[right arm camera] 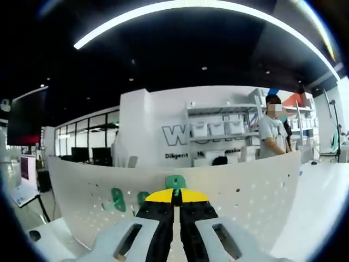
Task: Insert the hook assembly into the mounting plate slot until the hook locks in place.
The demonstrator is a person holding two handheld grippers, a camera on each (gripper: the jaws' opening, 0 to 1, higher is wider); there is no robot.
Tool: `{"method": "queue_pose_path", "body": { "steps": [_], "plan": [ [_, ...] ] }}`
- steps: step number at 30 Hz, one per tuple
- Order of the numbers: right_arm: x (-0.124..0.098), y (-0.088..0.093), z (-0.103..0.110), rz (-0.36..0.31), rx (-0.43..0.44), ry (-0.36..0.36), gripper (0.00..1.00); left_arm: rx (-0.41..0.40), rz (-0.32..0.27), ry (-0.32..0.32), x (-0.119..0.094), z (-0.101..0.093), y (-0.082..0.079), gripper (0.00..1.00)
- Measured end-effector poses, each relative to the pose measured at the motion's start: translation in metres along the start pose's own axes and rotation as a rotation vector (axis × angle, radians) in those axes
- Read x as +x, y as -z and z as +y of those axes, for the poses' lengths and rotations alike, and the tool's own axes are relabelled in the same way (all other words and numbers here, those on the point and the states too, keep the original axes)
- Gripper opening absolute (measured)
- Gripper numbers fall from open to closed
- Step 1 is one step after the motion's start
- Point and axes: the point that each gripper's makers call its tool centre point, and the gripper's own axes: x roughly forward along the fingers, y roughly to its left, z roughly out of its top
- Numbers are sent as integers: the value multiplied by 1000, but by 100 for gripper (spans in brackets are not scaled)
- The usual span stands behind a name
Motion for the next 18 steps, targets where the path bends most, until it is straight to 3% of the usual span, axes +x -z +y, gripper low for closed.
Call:
{"method": "queue_pose_path", "body": {
  "steps": [18],
  "plan": [
    [3, 12, -7, -5, 0, 15, 0, -9, 12, 6, 11, 1, -3, 93]
  ]
}}
